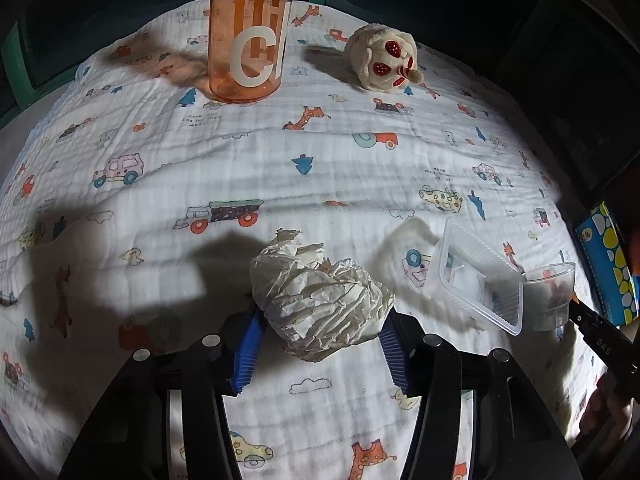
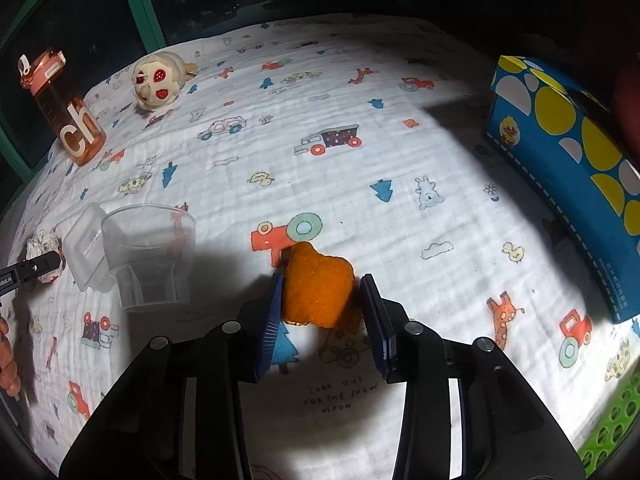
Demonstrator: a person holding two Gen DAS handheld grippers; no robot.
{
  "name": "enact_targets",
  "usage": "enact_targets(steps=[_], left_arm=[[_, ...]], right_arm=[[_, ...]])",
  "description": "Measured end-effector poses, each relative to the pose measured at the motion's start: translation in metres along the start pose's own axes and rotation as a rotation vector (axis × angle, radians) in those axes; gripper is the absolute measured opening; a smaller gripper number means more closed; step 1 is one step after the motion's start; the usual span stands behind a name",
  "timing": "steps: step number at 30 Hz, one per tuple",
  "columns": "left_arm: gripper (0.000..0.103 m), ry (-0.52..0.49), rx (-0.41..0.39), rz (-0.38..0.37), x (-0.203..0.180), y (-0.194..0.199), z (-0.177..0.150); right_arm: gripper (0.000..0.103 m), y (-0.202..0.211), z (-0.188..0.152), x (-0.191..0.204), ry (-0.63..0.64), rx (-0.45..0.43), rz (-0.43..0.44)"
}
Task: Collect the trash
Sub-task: 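Grasp the crumpled white paper with the left tool while the right tool grasps the orange sponge, then carry the paper and sponge over the green wastebasket and open both tools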
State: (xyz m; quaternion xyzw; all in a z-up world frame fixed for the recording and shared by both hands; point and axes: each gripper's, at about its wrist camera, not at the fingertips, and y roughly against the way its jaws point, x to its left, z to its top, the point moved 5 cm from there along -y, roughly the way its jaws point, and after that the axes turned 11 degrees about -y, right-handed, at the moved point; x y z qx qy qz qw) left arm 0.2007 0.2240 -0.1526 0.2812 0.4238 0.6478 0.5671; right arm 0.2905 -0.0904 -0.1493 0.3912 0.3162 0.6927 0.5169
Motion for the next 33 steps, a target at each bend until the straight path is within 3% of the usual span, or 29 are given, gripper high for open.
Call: enact_targets(steps=[8,15,24,33], left_arm=[[0.047,-0.013,-0.028,-0.013,-0.007,0.017,0.0],[0.047,-0.058,-0.089,-0.06,-0.037,0.054,0.001],[0.047,-0.149,-0.129,-0.157,-0.107,0.088,-0.003],[0.047,-0.251,-0.141,-0.255,-0.188,0.105,-0.008]], right_arm=[[0.03,0.03,-0.006,-0.003,-0.02,-0.033,0.023],[0.03,0.073,-0.019,-0.006,0.003,-0.085,0.02],[0.03,0.122,-0.046,-0.032,-0.031,-0.113,-0.003],[0.03,0.162,-0.075,-0.084,-0.116,-0.139,-0.057]])
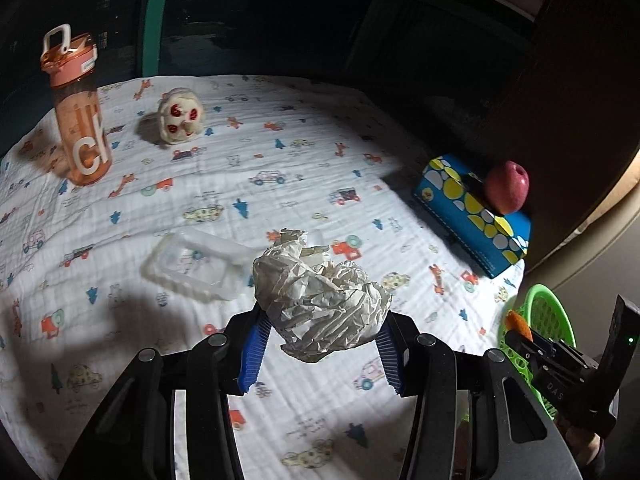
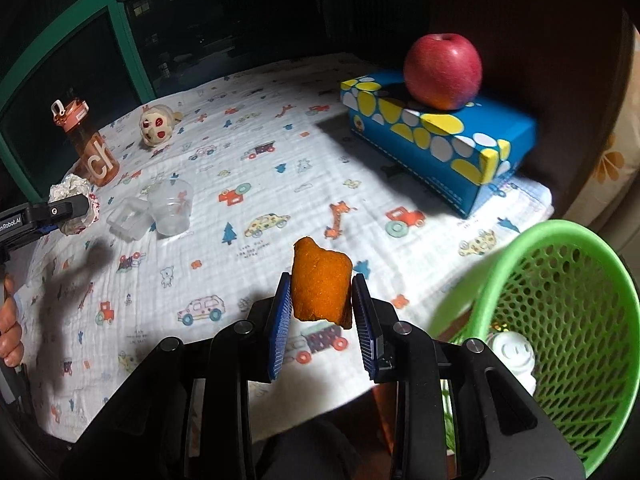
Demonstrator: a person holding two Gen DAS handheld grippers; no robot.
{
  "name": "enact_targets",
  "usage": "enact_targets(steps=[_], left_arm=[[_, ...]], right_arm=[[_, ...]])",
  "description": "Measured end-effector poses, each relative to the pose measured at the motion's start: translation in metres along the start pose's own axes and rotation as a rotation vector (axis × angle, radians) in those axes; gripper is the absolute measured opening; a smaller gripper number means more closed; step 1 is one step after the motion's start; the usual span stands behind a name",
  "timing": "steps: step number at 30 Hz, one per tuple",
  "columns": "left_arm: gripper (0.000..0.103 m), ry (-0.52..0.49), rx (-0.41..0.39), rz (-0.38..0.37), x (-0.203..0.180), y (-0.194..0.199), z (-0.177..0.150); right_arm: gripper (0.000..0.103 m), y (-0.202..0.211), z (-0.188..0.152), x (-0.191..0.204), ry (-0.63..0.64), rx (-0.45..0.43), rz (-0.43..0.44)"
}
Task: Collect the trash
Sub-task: 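Carry the paper and sponge over the green wastebasket and open both tools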
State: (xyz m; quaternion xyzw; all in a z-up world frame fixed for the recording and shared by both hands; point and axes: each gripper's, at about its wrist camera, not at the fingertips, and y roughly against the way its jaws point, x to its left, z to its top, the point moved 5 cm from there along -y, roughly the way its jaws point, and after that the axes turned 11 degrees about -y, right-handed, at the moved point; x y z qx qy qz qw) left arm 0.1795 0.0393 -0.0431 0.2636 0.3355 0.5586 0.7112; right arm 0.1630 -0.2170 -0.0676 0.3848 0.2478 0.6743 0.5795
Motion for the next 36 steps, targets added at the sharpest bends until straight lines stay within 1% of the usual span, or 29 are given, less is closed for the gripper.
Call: enact_targets(steps=[11,20,26,28,33,35,36], left_arm=[[0.047,-0.115,0.017,-0.104,-0.093,-0.017,0.013],[0.047,-0.209,0.036,-0.179,-0.162,-0.027,0.015],[0.047,-0.257,0.049,-0.234,-0.202,-0.033,0.016],[0.047,-0.284,0.053,-0.245,-0.216,-0.034,0.015],[0.047,-0.336,0.062,-0.283,-0.249,-0.036,0.015],[0.047,-0.355,0.07,-0.299,-0.262,-0.038,0.013],[0.047,-0.366,0.075,-0.308,-0.269,-0.039,0.011]], right_arm=[[0.03,0.036,-0.014,-0.068,-0.1,-0.037,-0.066],[0.03,0.053,-0.026,-0.117,-0.18,-0.04,-0.116],[0.031,0.06,-0.034,-0.15,-0.235,-0.025,-0.139],[0.033,0.061,-0.036,-0.16,-0.253,-0.018,-0.142],[0.034,0.066,-0.041,-0.181,-0.28,-0.013,-0.164],[0.038,0.07,-0.042,-0.189,-0.29,-0.02,-0.177],[0.042,0.072,-0.043,-0.192,-0.296,-0.025,-0.179]])
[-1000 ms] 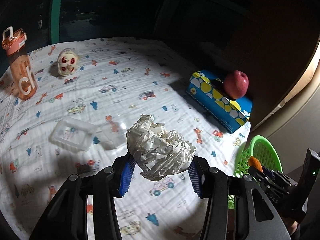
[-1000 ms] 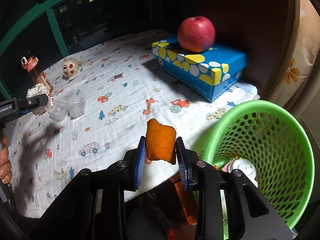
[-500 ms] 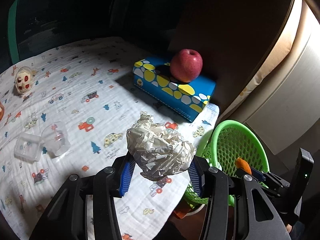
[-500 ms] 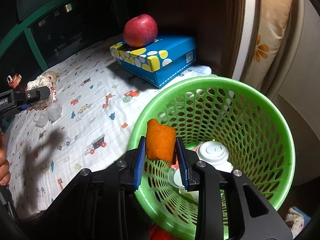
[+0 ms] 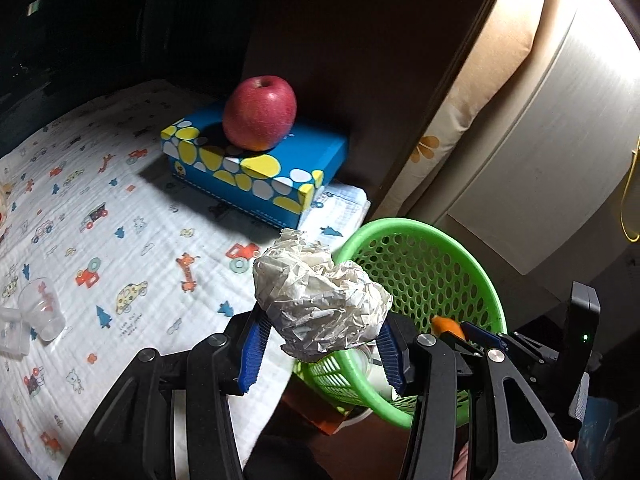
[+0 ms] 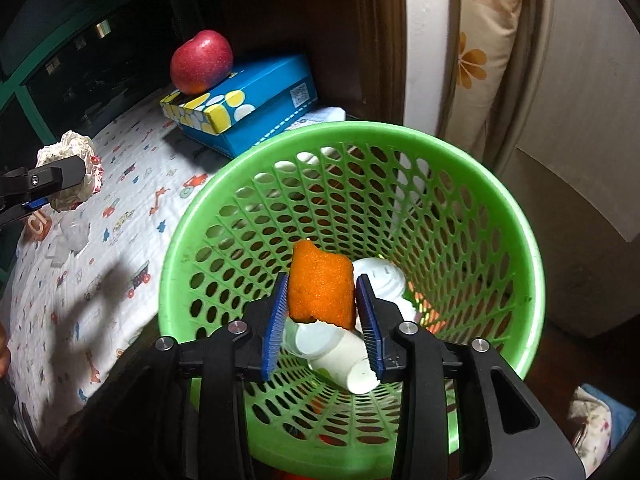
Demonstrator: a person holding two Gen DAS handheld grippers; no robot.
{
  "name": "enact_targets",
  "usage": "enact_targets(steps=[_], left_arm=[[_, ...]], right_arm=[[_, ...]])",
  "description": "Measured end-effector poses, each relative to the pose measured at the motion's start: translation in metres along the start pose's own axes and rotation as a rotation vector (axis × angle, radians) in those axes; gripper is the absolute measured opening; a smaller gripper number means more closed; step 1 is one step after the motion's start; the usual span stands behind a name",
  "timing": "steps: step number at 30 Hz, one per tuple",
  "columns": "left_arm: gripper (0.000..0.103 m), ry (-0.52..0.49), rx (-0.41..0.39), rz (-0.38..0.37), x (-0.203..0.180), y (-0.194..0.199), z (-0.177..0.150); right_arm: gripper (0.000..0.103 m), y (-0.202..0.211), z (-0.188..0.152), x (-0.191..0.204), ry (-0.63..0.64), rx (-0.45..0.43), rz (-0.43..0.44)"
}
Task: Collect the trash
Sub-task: 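Carry the paper and sponge over the green wastebasket and open both tools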
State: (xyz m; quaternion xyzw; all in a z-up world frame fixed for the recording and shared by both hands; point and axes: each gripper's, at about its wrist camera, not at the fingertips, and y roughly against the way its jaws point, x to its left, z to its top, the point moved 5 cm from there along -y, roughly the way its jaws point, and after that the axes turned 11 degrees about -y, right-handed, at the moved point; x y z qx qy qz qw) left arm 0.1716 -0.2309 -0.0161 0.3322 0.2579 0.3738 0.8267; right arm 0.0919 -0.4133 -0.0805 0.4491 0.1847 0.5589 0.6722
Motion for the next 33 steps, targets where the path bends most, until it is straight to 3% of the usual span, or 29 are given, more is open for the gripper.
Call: enact_targets(steps=[16,21,23,29,33], left_arm=[[0.051,-0.138,0.122,-0.12,-0.087,-0.056,-0.012],[0.061,-0.157,0.146,-0.145,-0.102,-0.067,-0.019],[0.067,-0.154,0.15,-0.151,-0.103,-0.069,-0.021],[0.067,-0.131,0.137,-0.139,-0.09,-0.059,-0.027],[0.067,-0.094,0.117,-0.079,-0.064,-0.042,-0.03]], right_arm=[[0.06,0.039,0.014,-0.047,-0.091,-0.102,-0.021],[0.06,0.044,0.014,-0.057,-0.113,-0.104,-0.021],[0.06,0.045,0.014,-0.059,-0.119,-0.106,-0.02],[0.062,0.046,0.014,-0.053,-0.113,-0.107,0.001],[0.065,0.045,0.015,-0.04,-0.09,-0.109,0.024]])
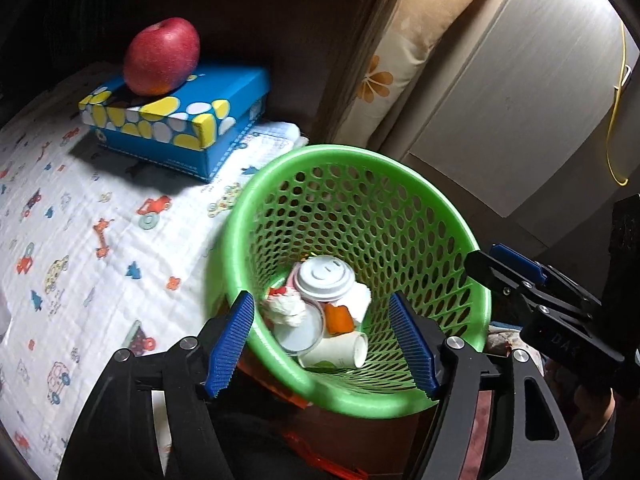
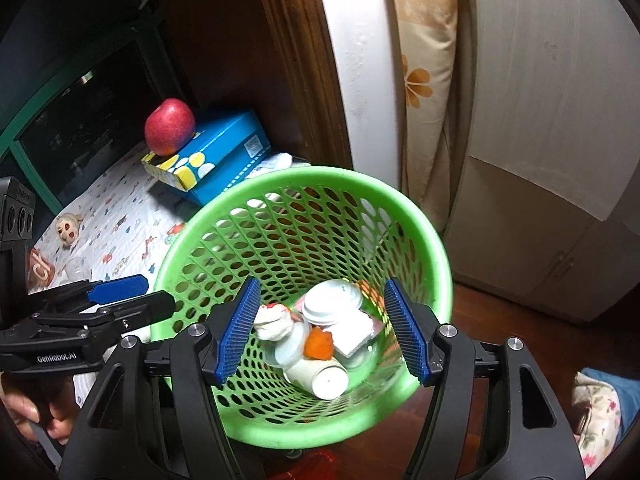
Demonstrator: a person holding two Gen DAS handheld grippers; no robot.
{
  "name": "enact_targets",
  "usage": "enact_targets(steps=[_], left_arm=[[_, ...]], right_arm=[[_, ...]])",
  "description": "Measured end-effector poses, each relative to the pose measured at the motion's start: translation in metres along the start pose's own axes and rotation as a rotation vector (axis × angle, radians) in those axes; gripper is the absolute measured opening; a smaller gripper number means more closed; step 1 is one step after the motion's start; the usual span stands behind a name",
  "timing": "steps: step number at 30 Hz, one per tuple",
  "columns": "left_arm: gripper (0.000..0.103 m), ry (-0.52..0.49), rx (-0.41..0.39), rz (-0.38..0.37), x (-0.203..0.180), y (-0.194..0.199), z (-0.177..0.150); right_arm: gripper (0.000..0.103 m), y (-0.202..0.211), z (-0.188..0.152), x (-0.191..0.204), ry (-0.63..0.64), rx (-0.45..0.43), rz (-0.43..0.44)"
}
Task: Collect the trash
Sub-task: 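Carry the paper and sponge over the green wastebasket and open both tools, then move both tools back to the table toward the clear plastic tray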
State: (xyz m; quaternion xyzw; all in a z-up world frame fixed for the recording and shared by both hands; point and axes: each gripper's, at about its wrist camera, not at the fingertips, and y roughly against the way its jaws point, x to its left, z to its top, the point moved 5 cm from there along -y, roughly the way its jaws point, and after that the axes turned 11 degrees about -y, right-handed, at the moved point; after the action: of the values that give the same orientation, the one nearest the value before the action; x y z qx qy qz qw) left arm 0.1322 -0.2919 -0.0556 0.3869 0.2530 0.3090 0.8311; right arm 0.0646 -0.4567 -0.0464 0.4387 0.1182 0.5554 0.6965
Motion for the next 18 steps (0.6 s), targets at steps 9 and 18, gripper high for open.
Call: enact_targets(steps=[9,18], left_arm=[[0.067,0.167,-0.035,0.204,0.101,0.05,-0.032],[0.072,0.407,-0.052,0.41,0.219,0.103,-0.089]], right_arm=[[0.068,-0.012,-0.001,0.06,0.085,0.022,0.085],[0.068,-0.032,-0.015,0.141,0.203,0.072,0.172]])
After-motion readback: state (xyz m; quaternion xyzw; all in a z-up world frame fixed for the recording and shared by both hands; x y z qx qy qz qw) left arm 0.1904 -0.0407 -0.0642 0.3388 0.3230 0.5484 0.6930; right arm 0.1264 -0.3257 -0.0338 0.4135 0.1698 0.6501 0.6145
